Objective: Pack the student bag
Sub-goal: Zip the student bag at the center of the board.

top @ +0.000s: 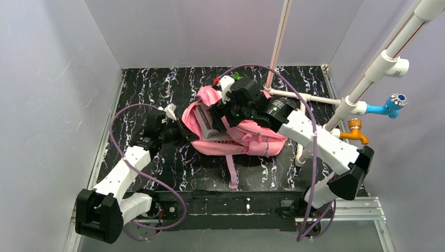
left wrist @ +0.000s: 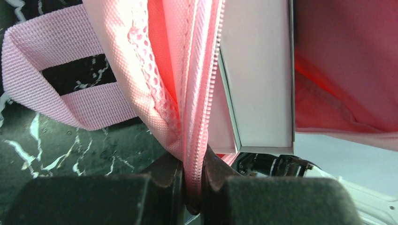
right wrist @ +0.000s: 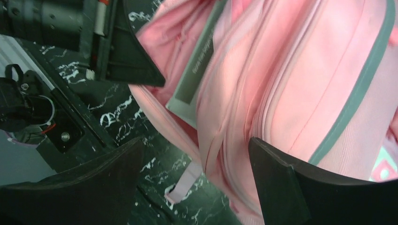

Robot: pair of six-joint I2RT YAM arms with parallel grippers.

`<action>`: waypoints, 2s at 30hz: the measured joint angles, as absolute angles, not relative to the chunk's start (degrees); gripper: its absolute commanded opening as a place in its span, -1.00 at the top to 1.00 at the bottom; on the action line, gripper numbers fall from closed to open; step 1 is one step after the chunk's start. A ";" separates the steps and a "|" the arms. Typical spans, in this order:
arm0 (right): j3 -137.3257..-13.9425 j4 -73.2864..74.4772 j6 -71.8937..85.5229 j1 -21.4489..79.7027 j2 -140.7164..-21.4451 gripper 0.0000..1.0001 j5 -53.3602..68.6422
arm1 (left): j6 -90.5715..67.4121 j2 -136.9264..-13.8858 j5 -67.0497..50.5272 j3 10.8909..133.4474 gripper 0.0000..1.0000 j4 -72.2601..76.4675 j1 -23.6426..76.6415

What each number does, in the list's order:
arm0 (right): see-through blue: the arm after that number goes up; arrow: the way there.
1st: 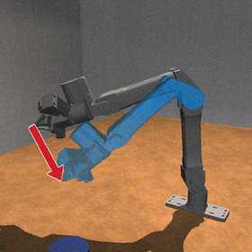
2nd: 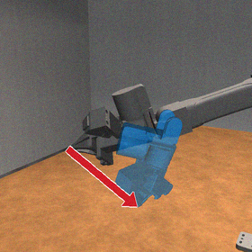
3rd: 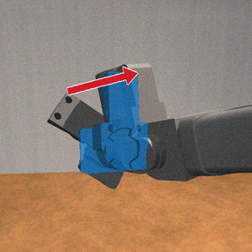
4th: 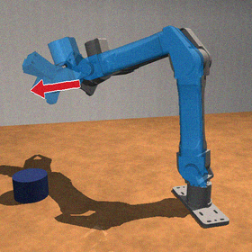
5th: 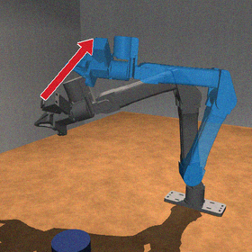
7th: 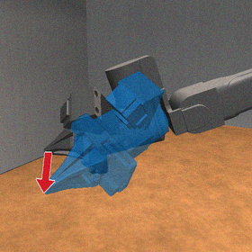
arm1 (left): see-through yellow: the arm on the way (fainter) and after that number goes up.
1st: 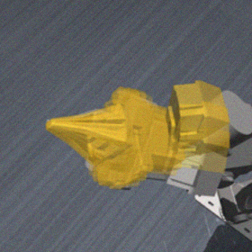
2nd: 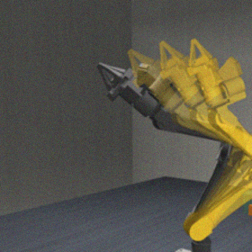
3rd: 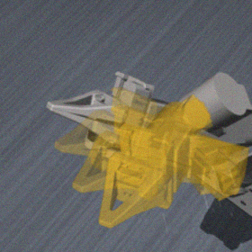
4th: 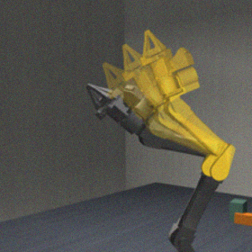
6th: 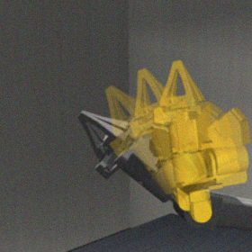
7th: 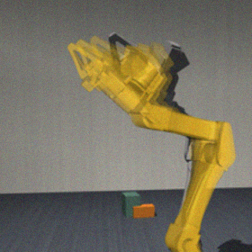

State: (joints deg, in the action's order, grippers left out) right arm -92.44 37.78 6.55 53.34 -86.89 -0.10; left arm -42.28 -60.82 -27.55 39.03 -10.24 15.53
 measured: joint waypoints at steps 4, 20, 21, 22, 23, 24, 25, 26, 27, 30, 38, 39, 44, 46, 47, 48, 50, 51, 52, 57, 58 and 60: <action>-92.44 44.91 10.24 53.82 -84.14 -0.97 -4.29 | -44.86 -62.35 -29.65 39.40 1.00 -7.22 15.09; -58.54 39.07 25.39 66.15 -58.92 -0.03 -20.78 | -49.34 -64.29 -32.18 40.25 1.00 -6.85 14.20; -56.95 37.23 25.58 66.15 -59.20 0.00 -21.54 | -49.56 -64.29 -32.18 40.25 1.00 -6.87 14.20; -55.20 34.48 26.35 66.22 -60.55 -0.01 -23.05 | -49.71 -64.29 -32.21 40.27 1.00 -6.92 14.17; -53.74 32.12 26.89 66.30 -62.13 -0.01 -24.71 | -49.82 -64.29 -32.21 40.36 1.00 -7.07 14.15; -52.75 30.57 27.33 66.30 -63.48 -0.01 -26.11 | -49.93 -64.29 -32.23 40.49 1.00 -7.31 14.13; -51.81 28.97 27.88 66.35 -64.95 -0.01 -27.86 | -49.98 -64.29 -32.25 40.69 1.00 -7.46 14.11; -51.18 27.99 28.27 66.39 -65.91 0.00 -29.15 | -50.00 -64.29 -32.27 40.91 1.00 -7.68 14.11; -50.52 26.59 28.62 66.39 -66.81 0.00 -30.70 | -49.98 -64.29 -32.32 41.08 1.00 -7.79 14.11; -49.91 23.70 29.32 66.39 -68.31 -0.06 -34.41 | -50.00 -64.29 -32.42 41.25 1.00 -7.92 14.11; -49.93 22.50 34.46 66.52 -72.23 0.04 -44.03 | -50.11 -64.29 -32.62 41.32 1.00 -8.19 14.09; -49.87 22.48 34.92 66.52 -72.27 0.09 -44.53 | -50.11 -64.29 -32.64 41.32 1.00 -8.21 14.09; -48.69 21.80 36.67 66.52 -72.40 0.26 -46.24 | -50.11 -64.29 -32.71 41.39 1.00 -8.23 13.98; -48.47 21.67 37.34 66.50 -72.62 0.07 -46.41 | -50.06 -64.29 -32.71 41.39 1.00 -8.27 13.98; -48.49 21.63 37.56 66.50 -72.73 0.04 -46.37 | -50.04 -64.29 -32.71 41.39 1.00 -8.27 13.98; -48.49 21.63 37.82 66.50 -72.77 0.03 -46.24 | -50.04 -64.29 -32.73 41.39 1.00 -8.29 13.93; -48.69 22.55 38.33 66.67 -72.77 0.04 -45.89 | -50.06 -64.29 -32.88 41.39 1.00 -8.29 13.89; -48.82 23.05 38.61 66.89 -72.77 0.04 -45.84 | -50.06 -64.29 -32.95 41.39 1.00 -8.27 13.82; -48.99 23.75 38.87 67.26 -72.69 0.06 -45.80 | -50.09 -64.29 -33.04 41.39 1.00 -8.27 13.80; -47.79 23.75 39.53 68.18 -69.56 0.07 -45.23 | -50.30 -64.29 -33.63 41.41 1.00 -8.21 13.61; -46.89 23.24 39.51 68.29 -68.69 0.09 -45.39 | -50.46 -64.29 -33.74 41.41 1.00 -8.21 13.61; -45.34 22.15 39.27 68.31 -67.96 0.21 -45.87 | -50.63 -64.29 -33.91 41.41 1.00 -8.19 13.61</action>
